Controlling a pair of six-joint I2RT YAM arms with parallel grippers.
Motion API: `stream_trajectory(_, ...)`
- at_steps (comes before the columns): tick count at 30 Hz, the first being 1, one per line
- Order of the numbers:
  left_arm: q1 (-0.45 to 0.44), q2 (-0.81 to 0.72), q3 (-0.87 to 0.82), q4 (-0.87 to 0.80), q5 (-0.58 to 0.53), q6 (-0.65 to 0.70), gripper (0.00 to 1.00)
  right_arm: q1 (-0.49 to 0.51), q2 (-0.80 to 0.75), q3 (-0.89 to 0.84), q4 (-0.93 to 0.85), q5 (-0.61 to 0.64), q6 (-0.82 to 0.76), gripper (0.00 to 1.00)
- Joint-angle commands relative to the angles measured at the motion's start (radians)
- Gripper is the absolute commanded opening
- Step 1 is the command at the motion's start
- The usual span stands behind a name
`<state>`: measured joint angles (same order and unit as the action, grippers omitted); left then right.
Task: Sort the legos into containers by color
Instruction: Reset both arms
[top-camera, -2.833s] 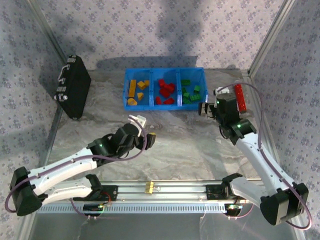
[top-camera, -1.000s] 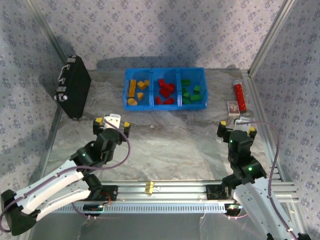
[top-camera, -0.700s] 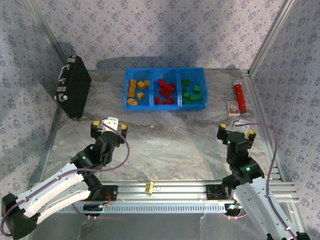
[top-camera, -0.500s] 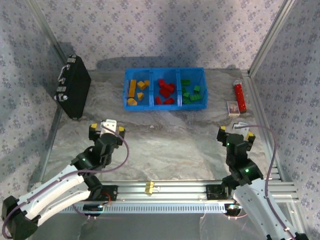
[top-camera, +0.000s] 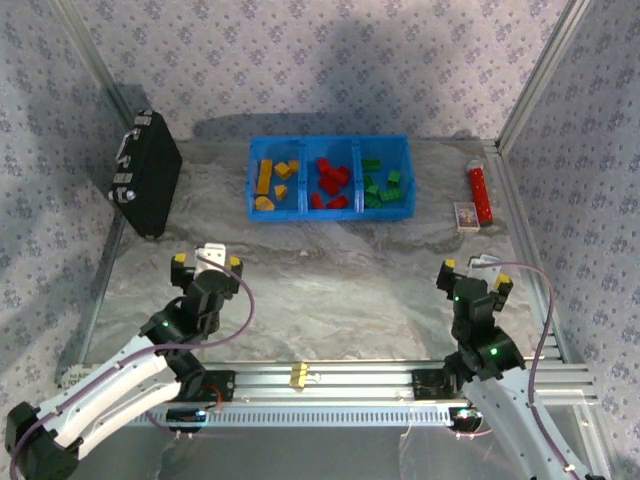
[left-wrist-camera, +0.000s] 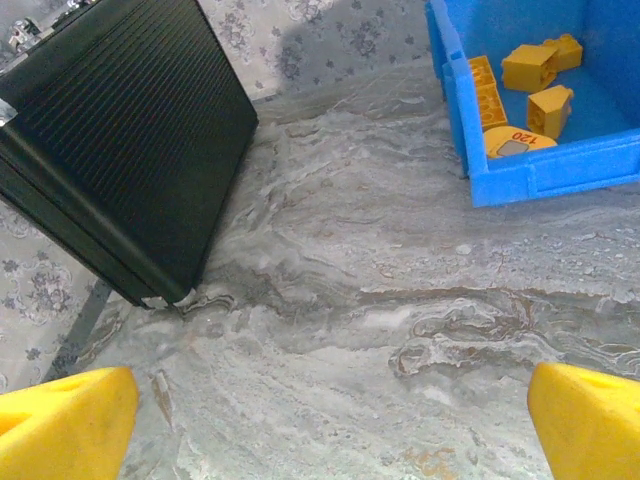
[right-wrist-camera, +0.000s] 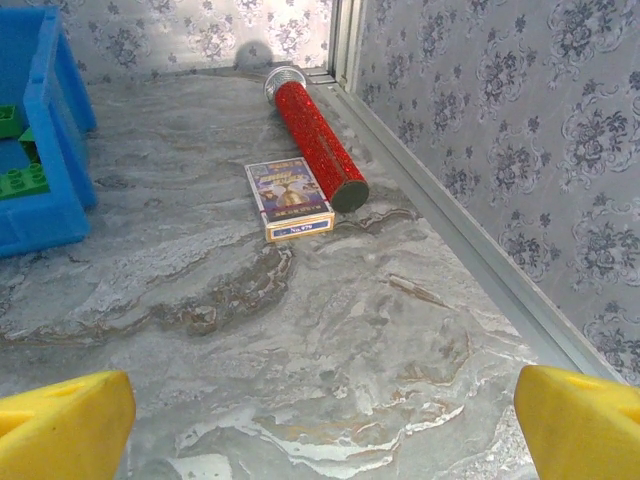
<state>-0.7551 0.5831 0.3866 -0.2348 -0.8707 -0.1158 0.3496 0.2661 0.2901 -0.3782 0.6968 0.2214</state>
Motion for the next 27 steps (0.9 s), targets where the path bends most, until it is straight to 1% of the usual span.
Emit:
stream_trajectory(1,0.025,-0.01,-0.013,0.022,-0.028,0.015,1.0,0.007,-0.012,-0.018,-0.003,0.041,0.017,0.99)
stream_trajectory(6,0.081,-0.002,-0.051,0.084,-0.01,0.058,1.0,0.008,-0.011,-0.038,0.013,0.048,0.018,0.99)
stream_trajectory(10,0.107,-0.006,-0.08,0.097,-0.02,0.054,1.0,0.008,-0.011,-0.069,0.036,0.052,0.021,0.99)
stream_trajectory(14,0.128,-0.008,-0.153,0.163,-0.027,0.046,1.0,0.007,-0.011,-0.091,0.064,0.058,0.019,0.99)
stream_trajectory(17,0.153,-0.014,-0.177,0.173,-0.001,0.03,1.0,0.006,-0.008,-0.114,0.097,0.059,0.009,0.99)
stream_trajectory(21,0.202,-0.022,-0.198,0.24,0.039,0.041,1.0,-0.005,0.018,-0.133,0.156,0.047,-0.003,0.99)
stream_trajectory(24,0.269,-0.013,-0.211,0.299,0.097,0.035,1.0,-0.05,0.098,-0.145,0.268,0.018,-0.016,0.99)
stream_trajectory(27,0.344,0.021,-0.216,0.359,0.16,0.02,1.0,-0.118,0.215,-0.158,0.429,-0.038,-0.025,0.99)
